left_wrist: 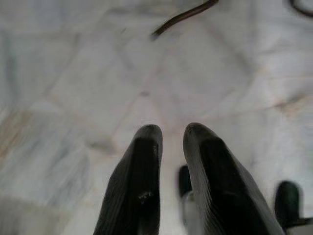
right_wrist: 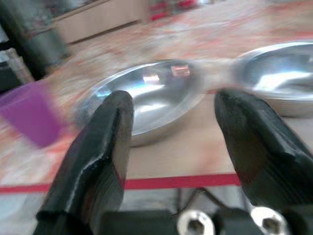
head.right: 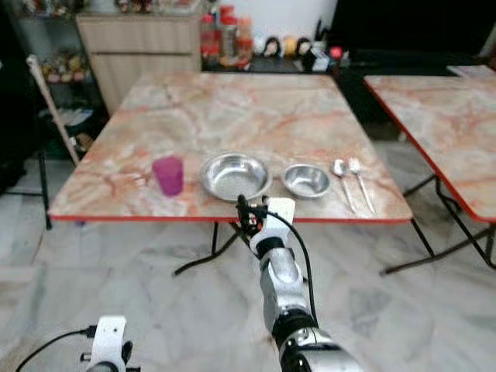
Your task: Setting the table
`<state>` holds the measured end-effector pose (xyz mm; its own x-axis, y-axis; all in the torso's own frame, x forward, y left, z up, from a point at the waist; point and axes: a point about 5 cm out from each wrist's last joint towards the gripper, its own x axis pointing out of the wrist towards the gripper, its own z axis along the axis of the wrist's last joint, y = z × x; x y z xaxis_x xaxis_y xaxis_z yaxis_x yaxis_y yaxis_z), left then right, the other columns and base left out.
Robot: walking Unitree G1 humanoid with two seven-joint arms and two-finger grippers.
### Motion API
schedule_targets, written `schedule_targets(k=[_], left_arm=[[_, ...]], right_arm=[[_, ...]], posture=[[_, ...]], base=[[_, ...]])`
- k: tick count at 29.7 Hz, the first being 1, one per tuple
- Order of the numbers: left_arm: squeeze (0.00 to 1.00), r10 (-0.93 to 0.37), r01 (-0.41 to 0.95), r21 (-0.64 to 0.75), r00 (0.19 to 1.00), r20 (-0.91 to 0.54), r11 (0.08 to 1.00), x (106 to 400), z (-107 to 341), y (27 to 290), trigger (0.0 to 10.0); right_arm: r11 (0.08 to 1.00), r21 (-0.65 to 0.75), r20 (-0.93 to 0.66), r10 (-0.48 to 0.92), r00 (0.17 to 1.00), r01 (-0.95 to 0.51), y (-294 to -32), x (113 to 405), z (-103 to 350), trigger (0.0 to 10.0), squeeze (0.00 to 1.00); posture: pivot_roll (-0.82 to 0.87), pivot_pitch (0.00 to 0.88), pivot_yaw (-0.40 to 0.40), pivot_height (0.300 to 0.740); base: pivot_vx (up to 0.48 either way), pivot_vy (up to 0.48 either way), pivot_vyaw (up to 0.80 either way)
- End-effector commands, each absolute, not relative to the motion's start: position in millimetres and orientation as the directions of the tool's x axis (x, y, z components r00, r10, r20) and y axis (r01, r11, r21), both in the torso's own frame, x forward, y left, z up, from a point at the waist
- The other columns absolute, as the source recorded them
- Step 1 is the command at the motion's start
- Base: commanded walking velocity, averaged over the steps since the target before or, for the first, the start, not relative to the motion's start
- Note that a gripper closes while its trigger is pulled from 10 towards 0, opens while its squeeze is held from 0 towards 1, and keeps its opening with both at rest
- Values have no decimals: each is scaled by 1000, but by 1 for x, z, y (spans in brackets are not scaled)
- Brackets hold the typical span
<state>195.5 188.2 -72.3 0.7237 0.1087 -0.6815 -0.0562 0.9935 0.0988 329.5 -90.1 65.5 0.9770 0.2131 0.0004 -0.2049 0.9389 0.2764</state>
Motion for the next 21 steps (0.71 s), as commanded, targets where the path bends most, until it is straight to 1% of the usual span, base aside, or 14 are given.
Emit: schedule_targets(k=[1, 4, 7, 9, 17, 21], left_arm=[[0, 96, -41, 96, 721, -686, 995, 194, -73, 185, 10000], [0, 98, -42, 98, 721, -686, 994, 195, -73, 186, 10000], [0, 101, -45, 99, 723, -684, 994, 195, -73, 187, 10000], [0, 104, -49, 99, 724, -682, 994, 195, -72, 187, 10000], [0, 108, -54, 100, 722, -683, 993, 195, -72, 189, 10000], [0, 105, -38, 110, 697, -709, 993, 189, -76, 189, 10000]], right_arm=[[935, 279, 36, 220, 975, -221, -85, 334, 75, 10000, 0], [938, 254, 49, 230, 972, -235, -85, 335, 77, 10000, 0], [937, 254, 50, 234, 971, -239, -84, 334, 77, 10000, 0], [929, 294, 33, 223, 974, -223, -84, 335, 75, 10000, 0], [933, 282, 52, 219, 974, -225, -86, 336, 79, 10000, 0], [933, 283, 58, 215, 975, -222, -87, 337, 80, 10000, 0]], posture=[[118, 0, -25, 740], [124, 0, -24, 740], [133, 0, -27, 740], [134, 0, -29, 740], [126, 5, -31, 740], [116, 9, -25, 740]], base=[[319, 0, 0], [322, 0, 0], [320, 0, 800], [322, 0, 0], [322, 0, 0], [320, 0, 0]])
